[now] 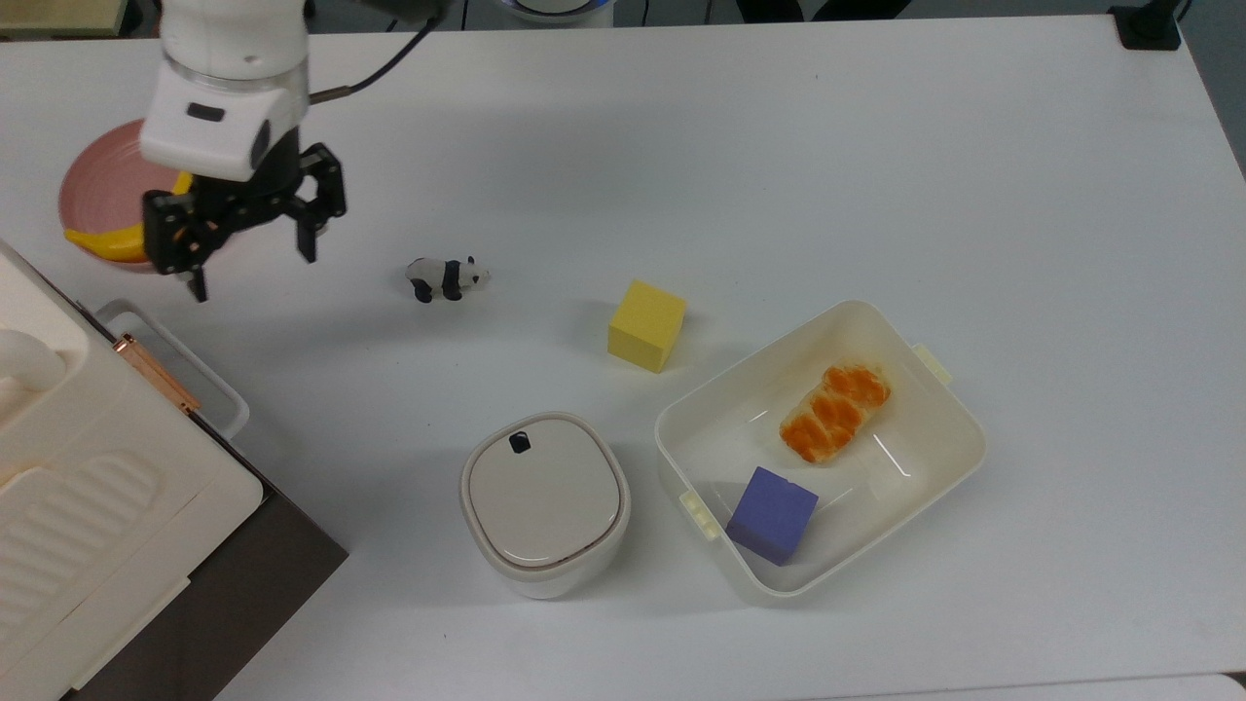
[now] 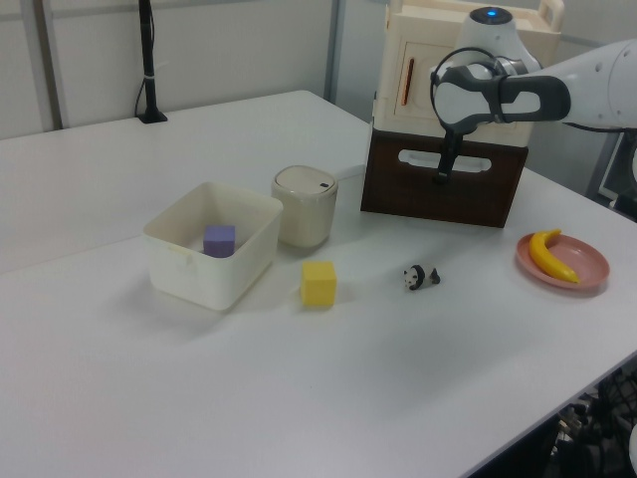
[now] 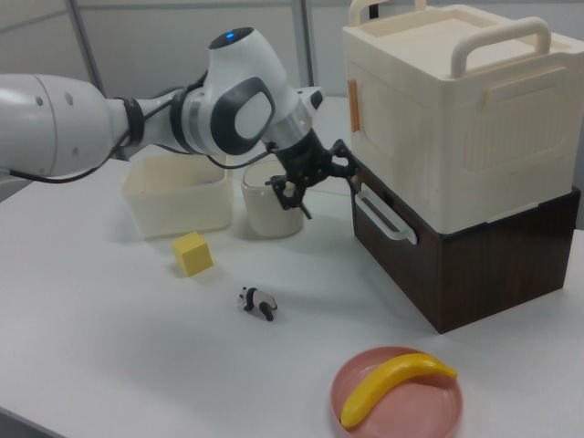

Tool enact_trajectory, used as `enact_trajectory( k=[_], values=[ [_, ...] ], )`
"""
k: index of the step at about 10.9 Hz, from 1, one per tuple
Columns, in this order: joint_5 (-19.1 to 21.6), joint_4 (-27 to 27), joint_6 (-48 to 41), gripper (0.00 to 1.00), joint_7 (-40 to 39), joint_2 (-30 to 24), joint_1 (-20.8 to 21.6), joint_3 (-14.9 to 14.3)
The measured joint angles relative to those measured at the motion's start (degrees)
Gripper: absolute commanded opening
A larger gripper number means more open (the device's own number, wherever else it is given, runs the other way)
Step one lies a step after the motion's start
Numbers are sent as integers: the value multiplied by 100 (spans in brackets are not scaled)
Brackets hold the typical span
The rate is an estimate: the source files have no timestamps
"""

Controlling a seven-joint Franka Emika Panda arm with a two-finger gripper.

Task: Slide open the drawer
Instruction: 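Move the gripper down toward the handle of the brown drawer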

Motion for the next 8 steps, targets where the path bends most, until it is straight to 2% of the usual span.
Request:
enact_trajectory(
  k=[1,4,6,8],
  values=[
    [0,-1,379,88,-149,79,-102,-4],
    [-313,-2,1365,88,-240,537,-192,-49],
    [-491,7,1794,72,-244,774,-223,-129],
    [-662,12,1834,70,-312,777,-220,-141]
  ],
)
